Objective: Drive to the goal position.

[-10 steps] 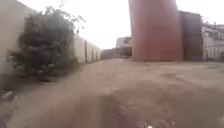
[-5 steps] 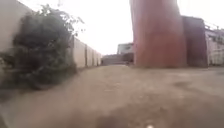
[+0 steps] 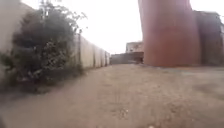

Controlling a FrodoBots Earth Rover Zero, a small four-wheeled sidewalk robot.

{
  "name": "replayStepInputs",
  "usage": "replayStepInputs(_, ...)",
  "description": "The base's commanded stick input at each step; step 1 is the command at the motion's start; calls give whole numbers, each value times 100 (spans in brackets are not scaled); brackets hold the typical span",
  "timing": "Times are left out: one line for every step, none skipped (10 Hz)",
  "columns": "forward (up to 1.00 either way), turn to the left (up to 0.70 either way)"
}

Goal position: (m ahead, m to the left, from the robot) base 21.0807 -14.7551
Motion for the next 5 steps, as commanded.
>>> replayStepInputs(85,1)
replayStepInputs(85,1)
replayStepInputs(85,1)
replayStepInputs(85,1)
replayStepInputs(85,1)
